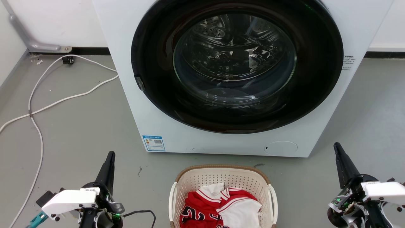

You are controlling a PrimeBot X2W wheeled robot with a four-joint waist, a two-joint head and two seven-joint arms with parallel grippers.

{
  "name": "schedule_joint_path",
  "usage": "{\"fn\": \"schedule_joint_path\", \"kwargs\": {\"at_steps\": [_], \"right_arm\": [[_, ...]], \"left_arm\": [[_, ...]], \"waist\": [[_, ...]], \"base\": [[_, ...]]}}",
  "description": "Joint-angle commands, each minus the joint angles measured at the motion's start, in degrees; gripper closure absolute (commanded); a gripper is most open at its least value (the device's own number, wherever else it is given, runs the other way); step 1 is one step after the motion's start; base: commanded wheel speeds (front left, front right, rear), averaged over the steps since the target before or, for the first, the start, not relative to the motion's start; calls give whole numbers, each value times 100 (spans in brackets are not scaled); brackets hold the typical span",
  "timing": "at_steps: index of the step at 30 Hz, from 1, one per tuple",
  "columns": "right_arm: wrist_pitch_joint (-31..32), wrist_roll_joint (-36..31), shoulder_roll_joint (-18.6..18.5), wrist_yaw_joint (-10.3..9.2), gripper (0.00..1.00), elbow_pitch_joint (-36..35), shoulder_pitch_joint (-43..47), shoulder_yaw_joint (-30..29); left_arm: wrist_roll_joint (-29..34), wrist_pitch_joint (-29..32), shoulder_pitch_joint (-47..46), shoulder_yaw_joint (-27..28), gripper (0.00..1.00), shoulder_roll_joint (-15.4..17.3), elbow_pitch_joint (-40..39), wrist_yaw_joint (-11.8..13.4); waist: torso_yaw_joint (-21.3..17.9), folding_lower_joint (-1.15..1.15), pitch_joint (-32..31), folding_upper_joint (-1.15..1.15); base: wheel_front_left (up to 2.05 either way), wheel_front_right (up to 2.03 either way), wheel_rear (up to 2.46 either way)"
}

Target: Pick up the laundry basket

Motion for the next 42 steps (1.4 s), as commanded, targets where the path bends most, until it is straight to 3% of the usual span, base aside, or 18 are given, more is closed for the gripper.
{"fn": "schedule_joint_path", "kwargs": {"at_steps": [1, 42], "right_arm": [[8, 22, -13, -2, 100, 6, -65, 8], [7, 23, -13, -2, 100, 6, -65, 8]], "left_arm": [[11, 5, -59, 24, 100, -6, 5, -23], [21, 25, -62, 40, 100, -17, 6, -23]], "waist": [[0, 0, 0, 0], [0, 0, 0, 0]], "base": [[0, 0, 0], [0, 0, 0]]}}
